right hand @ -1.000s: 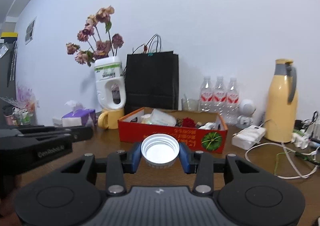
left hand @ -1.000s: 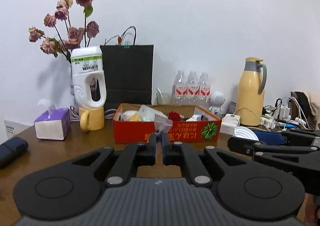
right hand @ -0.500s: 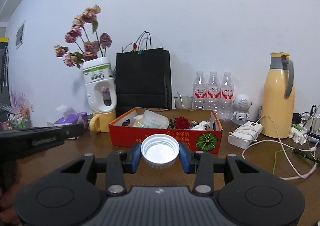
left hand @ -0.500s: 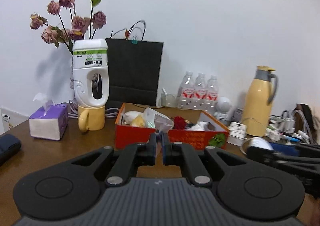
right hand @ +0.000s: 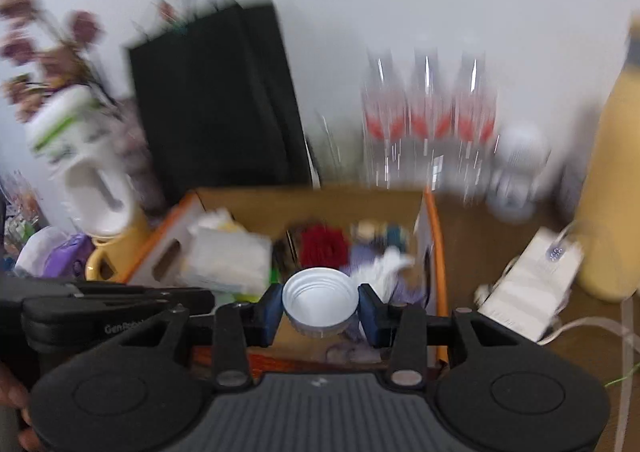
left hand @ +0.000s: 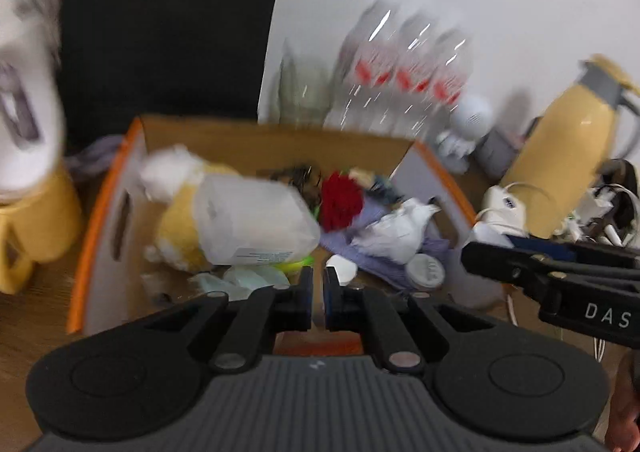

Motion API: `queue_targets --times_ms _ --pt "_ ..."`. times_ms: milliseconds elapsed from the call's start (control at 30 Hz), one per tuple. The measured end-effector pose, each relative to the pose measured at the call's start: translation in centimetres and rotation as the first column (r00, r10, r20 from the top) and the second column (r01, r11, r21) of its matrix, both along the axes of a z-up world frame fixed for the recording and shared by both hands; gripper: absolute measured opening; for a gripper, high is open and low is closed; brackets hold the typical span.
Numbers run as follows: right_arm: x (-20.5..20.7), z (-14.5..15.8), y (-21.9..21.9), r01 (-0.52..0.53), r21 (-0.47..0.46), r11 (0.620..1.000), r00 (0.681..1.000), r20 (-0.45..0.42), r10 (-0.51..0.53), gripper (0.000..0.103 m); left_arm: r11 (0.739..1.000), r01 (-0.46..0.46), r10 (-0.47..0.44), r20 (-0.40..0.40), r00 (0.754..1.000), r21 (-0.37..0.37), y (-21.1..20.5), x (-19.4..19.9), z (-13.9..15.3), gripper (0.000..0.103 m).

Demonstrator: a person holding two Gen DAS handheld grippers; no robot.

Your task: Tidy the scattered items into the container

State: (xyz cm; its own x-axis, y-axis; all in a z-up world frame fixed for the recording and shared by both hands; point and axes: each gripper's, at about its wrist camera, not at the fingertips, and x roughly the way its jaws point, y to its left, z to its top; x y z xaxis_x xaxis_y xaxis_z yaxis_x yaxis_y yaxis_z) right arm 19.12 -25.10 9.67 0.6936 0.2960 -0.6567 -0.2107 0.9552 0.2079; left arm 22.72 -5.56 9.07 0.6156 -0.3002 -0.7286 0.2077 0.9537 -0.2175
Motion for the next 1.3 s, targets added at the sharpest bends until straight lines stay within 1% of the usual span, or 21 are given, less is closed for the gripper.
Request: queue_targets --times_ms 67,100,200,267,300,333,400,433,467,500,533,567,633,700,767,867,933,1033,1167,1233,1300 --pt "3.4 -1.2 -0.1 -0.027 -0.002 1.0 0.993 -0.114 0.027 0.039 1.0 0.019 -0.018 -0.09 0.996 0.008 -0.3 2.5 -0.9 0.006" --pt "4.7 -1.8 0.1 -0.039 -0.012 0.999 0.987 -0.155 0.037 0.039 1.0 0.025 -0.023 -0.117 0.993 0.017 -0.5 3.3 -1.3 0.006" --pt "6.9 -3.4 1.0 -0.07 -0.049 0.996 0.966 -0.254 0.056 0.039 0.997 0.039 -0.028 -0.166 0.986 0.062 -0.8 4.8 -2.0 0.007" --pt "7.9 -4.1 1.6 -0.086 -0.061 0.994 0.951 -0.303 0.064 0.039 0.996 0.062 -0.05 -0.181 0.982 0.061 -0.6 5.0 -1.8 0.01" --pt "8.3 -4.3 1.8 -0.091 -0.063 0.994 0.945 -0.321 0.066 0.04 0.995 0.075 -0.061 -0.184 0.981 0.071 -0.6 5.0 -1.7 0.016" --pt "8.5 -4.3 2.0 -0.094 -0.06 0.994 0.941 -0.332 0.069 0.045 0.992 0.087 -0.069 -0.181 0.981 0.093 -0.6 4.8 -1.5 0.021" --pt "9.0 -4.1 2.1 -0.102 -0.059 0.993 0.936 -0.344 0.075 0.049 0.987 0.108 -0.085 -0.182 0.98 0.119 -0.9 4.9 -1.0 0.047" --pt "9.2 -3.9 2.1 -0.101 -0.064 0.993 0.935 -0.347 0.073 0.049 0.986 0.108 -0.081 -0.196 0.977 0.131 -0.7 5.0 -0.9 0.052" --pt "9.3 -3.6 2.0 -0.097 -0.071 0.993 0.934 -0.35 0.067 0.049 0.986 0.105 -0.075 -0.213 0.974 0.133 -0.8 5.4 -0.8 0.069" --pt "9.5 -3.4 1.8 -0.091 -0.076 0.993 0.932 -0.358 0.058 0.053 0.987 0.112 -0.082 -0.23 0.97 0.119 -0.5 5.5 -0.7 0.089" --pt "9.7 -3.1 1.6 -0.081 -0.074 0.994 0.929 -0.367 0.048 0.06 0.989 0.113 -0.087 -0.233 0.969 0.1 -0.2 5.6 -0.4 0.093" --pt "9.8 -2.8 1.4 -0.073 -0.074 0.995 0.926 -0.376 0.04 0.064 0.99 0.102 -0.078 -0.226 0.971 0.098 0.0 5.5 0.0 0.094" --pt "10.0 -2.2 1.1 -0.062 -0.082 0.995 0.921 -0.389 0.026 0.077 0.989 0.078 -0.051 -0.208 0.977 0.125 0.1 5.5 0.9 0.097" --pt "10.0 -1.8 0.9 -0.042 -0.114 0.993 0.917 -0.399 -0.007 0.082 0.986 0.052 -0.021 -0.189 0.982 0.156 0.1 5.4 2.0 0.103" --pt "10.0 -1.5 0.8 -0.031 -0.126 0.991 0.912 -0.409 -0.024 0.082 0.982 -0.002 0.038 -0.182 0.983 0.191 0.4 5.4 2.8 0.103" --pt "9.4 -0.9 0.6 -0.02 -0.14 0.99 0.909 -0.414 -0.04 0.084 0.968 -0.076 0.124 -0.193 0.973 0.24 1.2 5.3 3.6 0.103" --pt "8.7 -0.3 0.6 -0.01 -0.141 0.99 0.913 -0.406 -0.048 0.087 0.955 -0.131 0.185 -0.192 0.964 0.265 1.8 5.0 3.8 0.103" --pt "7.5 0.5 1.1 -0.003 -0.129 0.992 0.924 -0.381 -0.047 0.087 0.938 -0.189 0.241 -0.155 0.958 0.291 2.4 4.1 3.8 0.103" --pt "6.4 1.3 2.3 0.002 -0.135 0.991 0.938 -0.342 -0.049 0.087 0.912 -0.229 0.268 -0.071 0.961 0.34 2.3 2.6 4.6 0.103" --pt "5.9 1.7 2.9 0.005 -0.137 0.991 0.947 -0.317 -0.048 0.087 0.908 -0.242 0.266 -0.026 0.964 0.342 2.2 1.9 5.3 0.103" --pt "5.4 2.1 3.5 0.007 -0.131 0.991 0.957 -0.288 -0.044 0.087 0.91 -0.245 0.263 -0.011 0.965 0.334 2.1 1.3 5.7 0.103"
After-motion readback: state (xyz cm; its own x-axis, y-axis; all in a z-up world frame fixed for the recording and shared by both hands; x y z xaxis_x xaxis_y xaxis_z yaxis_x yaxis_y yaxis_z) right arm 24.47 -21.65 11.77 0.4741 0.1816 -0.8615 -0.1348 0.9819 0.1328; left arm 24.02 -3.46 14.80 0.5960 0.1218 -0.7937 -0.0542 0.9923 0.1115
